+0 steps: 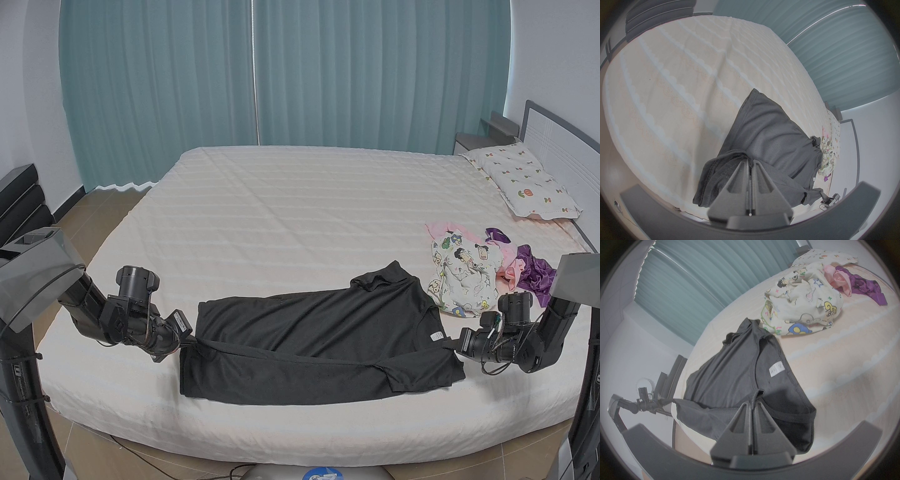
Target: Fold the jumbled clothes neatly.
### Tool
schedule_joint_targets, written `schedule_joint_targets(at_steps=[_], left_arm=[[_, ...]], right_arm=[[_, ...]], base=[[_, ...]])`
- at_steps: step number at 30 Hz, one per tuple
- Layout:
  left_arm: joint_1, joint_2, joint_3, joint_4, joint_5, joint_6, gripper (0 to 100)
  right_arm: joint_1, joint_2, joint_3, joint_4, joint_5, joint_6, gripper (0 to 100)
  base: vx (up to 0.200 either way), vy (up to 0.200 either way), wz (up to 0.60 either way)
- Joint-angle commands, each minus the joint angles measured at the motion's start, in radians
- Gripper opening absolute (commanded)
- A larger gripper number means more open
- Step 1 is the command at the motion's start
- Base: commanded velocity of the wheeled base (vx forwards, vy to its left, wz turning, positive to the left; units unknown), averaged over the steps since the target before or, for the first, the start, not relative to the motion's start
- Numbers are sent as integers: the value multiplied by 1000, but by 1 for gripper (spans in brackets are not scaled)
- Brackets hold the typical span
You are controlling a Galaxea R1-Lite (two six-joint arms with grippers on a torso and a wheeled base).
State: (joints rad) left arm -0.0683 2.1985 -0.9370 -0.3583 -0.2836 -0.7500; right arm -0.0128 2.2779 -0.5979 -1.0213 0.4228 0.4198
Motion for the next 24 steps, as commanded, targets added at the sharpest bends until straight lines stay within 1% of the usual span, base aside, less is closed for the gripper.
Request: schedule_joint_targets(at_steps=[1,2,4,6,8,9,10,11,12,14,16,20,24], left_arm=[[-1,-43,9,25,0,3,0],[-1,-43,9,25,0,3,0],[-4,-80,24,48,-3,6,0],[-4,-103,34,64,-3,6,0],[-4,-122,40,81,-3,6,0],[-4,-129,41,93,-3,9,0],[-4,-129,41,93,-3,9,0],[-4,-137,43,96,-3,9,0],[-4,-140,44,98,-3,9,0],[-4,-148,52,98,-3,8,0],[-2,-168,93,90,-6,9,0],[-2,-220,170,79,-68,1,0],[-2,-260,216,78,-83,0,0]], right_arm=[[-1,-6,59,-92,-1,42,0],[-1,-6,59,-92,-1,42,0],[-1,-24,102,-140,2,43,0],[-1,-47,119,-148,11,48,0],[-4,-70,133,-151,33,53,0],[-12,-93,145,-151,56,59,0],[-12,-93,145,-151,56,59,0],[-19,-120,168,-151,90,65,0],[-23,-130,181,-152,102,63,0],[-24,-146,188,-154,111,63,0],[-32,-164,198,-154,126,65,0],[-44,-196,225,-154,168,63,0],[-56,-218,240,-154,185,63,0]], base=[[0,0,0],[0,0,0],[0,0,0],[0,0,0],[0,0,0],[0,0,0],[0,0,0],[0,0,0],[0,0,0],[0,0,0],[0,0,0],[0,0,0],[0,0,0]])
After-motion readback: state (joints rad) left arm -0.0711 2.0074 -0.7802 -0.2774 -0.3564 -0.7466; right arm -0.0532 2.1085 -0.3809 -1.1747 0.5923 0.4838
